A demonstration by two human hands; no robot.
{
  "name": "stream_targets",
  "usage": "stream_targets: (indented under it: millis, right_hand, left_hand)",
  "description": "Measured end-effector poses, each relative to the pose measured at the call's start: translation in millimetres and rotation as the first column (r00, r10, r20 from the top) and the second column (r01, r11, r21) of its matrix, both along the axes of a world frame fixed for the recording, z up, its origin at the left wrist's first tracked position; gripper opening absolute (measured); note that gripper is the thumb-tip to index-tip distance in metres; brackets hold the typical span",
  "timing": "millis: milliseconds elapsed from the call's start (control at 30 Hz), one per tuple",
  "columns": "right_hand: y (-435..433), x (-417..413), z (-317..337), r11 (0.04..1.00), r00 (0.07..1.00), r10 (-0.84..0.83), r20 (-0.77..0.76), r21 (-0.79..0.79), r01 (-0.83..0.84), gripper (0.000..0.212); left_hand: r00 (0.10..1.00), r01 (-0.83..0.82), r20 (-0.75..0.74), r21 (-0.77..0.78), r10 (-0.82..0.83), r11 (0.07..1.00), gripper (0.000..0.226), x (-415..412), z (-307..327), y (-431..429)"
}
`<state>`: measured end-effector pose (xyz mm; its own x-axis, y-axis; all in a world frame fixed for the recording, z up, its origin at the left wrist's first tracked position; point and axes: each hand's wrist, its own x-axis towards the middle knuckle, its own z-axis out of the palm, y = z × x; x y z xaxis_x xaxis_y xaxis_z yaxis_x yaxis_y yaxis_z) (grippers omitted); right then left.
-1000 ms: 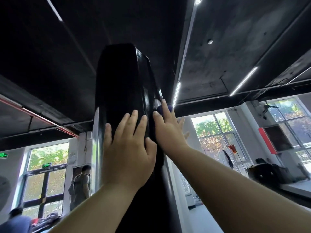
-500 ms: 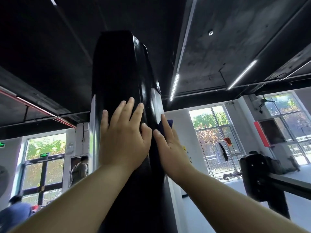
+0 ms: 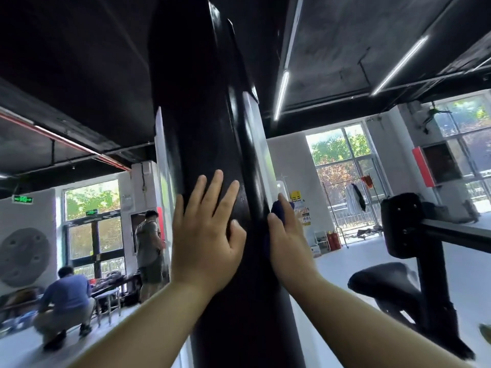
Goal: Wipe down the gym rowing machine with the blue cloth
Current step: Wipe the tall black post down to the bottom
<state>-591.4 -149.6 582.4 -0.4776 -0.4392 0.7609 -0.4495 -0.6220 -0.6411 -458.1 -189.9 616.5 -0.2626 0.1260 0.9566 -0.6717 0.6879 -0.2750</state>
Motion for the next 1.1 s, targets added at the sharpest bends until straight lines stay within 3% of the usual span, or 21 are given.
stream_targets:
  millis: [100,200,300,467,600,733,900,1000,1100]
  right_hand:
    - [2,3,32,0.997,0.998,-0.053,-0.015,0.06,0.054,0.051]
    - [2,4,46,0.996,0.999,-0.036,-0.035,-0.088,0.033,0.05]
    - [4,6,10,0.989,1.0,0.015,0.001,-0.146,-0.014,0.051]
    - [7,8,-44,1.0,0.999,0.027,0.032,0.005,-0.027,0.05]
    - [3,5,8,0.999,0.996,-0.003,0.085,0.048,-0.001,0.048]
    - [-4,4,44,0.999,0.998,-0.015,0.053,-0.039,0.017,0.053]
    - [0,7,-57,0.999,0.999,0.019,0.049,-0.027,-0.018,0.054]
    - [13,16,-106,0.998,0.995,0.058,0.077,-0.019,-0.057,0.049]
    - [18,19,-84,0.997,1.0,0.015,0.008,-0.073,-0.014,0.055]
  left_hand:
    - [0.998,-0.016,0.055,-0.021,0.017,1.0,0.06,2,-15,1]
    - [0.998,0.001,0.06,-0.02,0.0,1.0,0.059,4,-14,1]
    - [0.999,0.015,0.043,-0.051,-0.013,0.999,0.058,4,-16,0]
    - [0.999,0.026,0.029,-0.052,-0.024,0.998,0.057,2,-19,1]
    - [0.998,0.06,0.033,-0.016,-0.06,0.998,0.058,3,-19,3]
    - [0.995,0.097,0.019,-0.019,-0.097,0.995,0.058,2,-19,2]
    - [0.993,0.117,0.001,-0.001,-0.117,0.993,0.055,2,-20,0]
    - [0.984,0.165,-0.075,0.031,-0.162,0.986,0.055,3,-22,0]
    - [0.909,0.345,-0.3,0.152,-0.289,0.926,0.061,2,-25,1]
